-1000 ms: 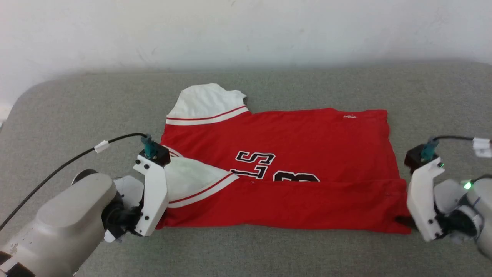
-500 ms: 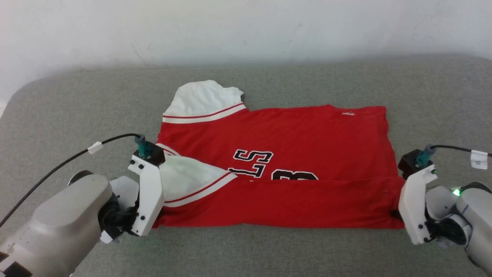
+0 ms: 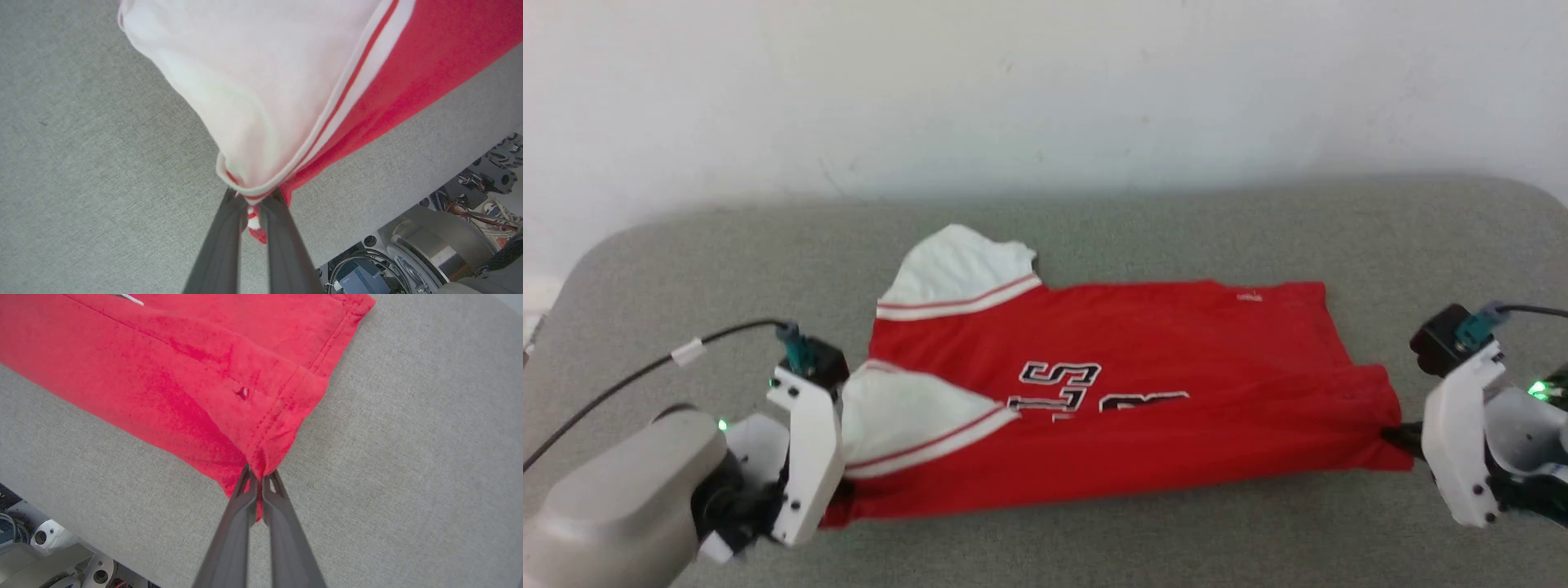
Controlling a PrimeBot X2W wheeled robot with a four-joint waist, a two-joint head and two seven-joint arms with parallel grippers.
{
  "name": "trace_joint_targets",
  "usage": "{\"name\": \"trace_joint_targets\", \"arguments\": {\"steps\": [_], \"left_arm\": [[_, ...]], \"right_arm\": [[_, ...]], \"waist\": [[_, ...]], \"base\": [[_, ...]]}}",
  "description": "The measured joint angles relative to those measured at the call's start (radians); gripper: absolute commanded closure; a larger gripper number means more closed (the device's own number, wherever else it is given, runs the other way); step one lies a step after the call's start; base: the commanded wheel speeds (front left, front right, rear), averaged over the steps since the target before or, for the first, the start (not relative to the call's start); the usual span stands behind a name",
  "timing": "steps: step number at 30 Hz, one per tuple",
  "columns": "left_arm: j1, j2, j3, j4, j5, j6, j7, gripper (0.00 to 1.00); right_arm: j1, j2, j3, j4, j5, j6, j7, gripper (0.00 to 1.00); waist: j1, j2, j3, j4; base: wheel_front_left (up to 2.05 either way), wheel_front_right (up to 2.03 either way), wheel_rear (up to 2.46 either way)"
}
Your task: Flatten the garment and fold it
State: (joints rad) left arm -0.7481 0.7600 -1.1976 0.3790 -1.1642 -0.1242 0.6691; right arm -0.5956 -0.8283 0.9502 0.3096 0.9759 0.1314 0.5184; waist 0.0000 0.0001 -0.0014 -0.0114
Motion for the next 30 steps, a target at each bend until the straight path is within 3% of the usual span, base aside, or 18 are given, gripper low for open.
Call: {"name": "trace_joint_targets", "arguments": {"steps": [5, 10, 13, 20, 21, 22, 23, 27, 30], "left_arm": [[0.067, 0.050, -0.016, -0.098, -0.026, 0.000, 0.003, 1.00], [0.120, 0.059, -0.029, -0.132, -0.034, 0.007, -0.002, 1.00], [0.141, 0.053, -0.032, -0.119, -0.034, 0.021, -0.012, 1.00], [0.152, -0.009, -0.031, -0.014, -0.041, 0.030, -0.046, 1.00], [0.152, -0.013, -0.031, -0.003, -0.040, 0.029, -0.053, 1.00], [0.152, -0.015, -0.031, 0.002, -0.039, 0.027, -0.059, 0.62], [0.152, -0.016, -0.032, 0.007, -0.029, 0.022, -0.071, 0.00], [0.152, -0.009, -0.030, 0.005, -0.020, 0.011, -0.116, 0.00], [0.152, 0.030, -0.021, -0.024, -0.020, 0.011, -0.137, 0.00]], "right_arm": [[0.073, -0.088, -0.002, -0.100, 0.012, 0.000, 0.011, 1.00], [0.173, -0.132, -0.009, -0.126, 0.029, 0.000, 0.027, 1.00], [0.209, -0.126, -0.010, -0.108, 0.021, 0.001, 0.036, 1.00], [0.227, -0.020, -0.029, -0.002, -0.028, 0.001, 0.033, 1.00], [0.229, -0.007, -0.030, 0.008, -0.036, 0.001, 0.025, 0.78], [0.232, 0.003, -0.033, 0.015, -0.040, 0.001, 0.013, 0.27], [0.233, 0.012, -0.036, 0.021, -0.045, 0.001, 0.000, 0.00], [0.237, 0.010, -0.072, 0.008, -0.066, 0.001, -0.076, 0.00], [0.253, -0.003, -0.130, -0.026, -0.094, 0.001, -0.159, 0.00]], "waist": [[-0.0001, 0.0000, -0.027, 0.001], [0.0000, 0.0000, -0.026, 0.006], [-0.0001, 0.0000, -0.015, 0.003], [0.0001, 0.0000, 0.032, -0.004], [0.0001, 0.0000, 0.036, -0.005], [0.0001, 0.0000, 0.038, -0.007], [0.0001, 0.0000, 0.038, -0.008], [0.0001, 0.0000, 0.017, -0.010], [0.0000, 0.0000, -0.008, -0.012]], "base": [[0.00, 0.00, 0.00], [0.00, 0.00, 0.00], [0.00, 0.00, 0.00], [0.00, 0.00, 0.00], [0.00, 0.00, 0.00], [0.00, 0.00, 0.00], [0.00, 0.00, 0.00], [0.00, 0.00, 0.00], [0.00, 0.00, 0.00]]}}
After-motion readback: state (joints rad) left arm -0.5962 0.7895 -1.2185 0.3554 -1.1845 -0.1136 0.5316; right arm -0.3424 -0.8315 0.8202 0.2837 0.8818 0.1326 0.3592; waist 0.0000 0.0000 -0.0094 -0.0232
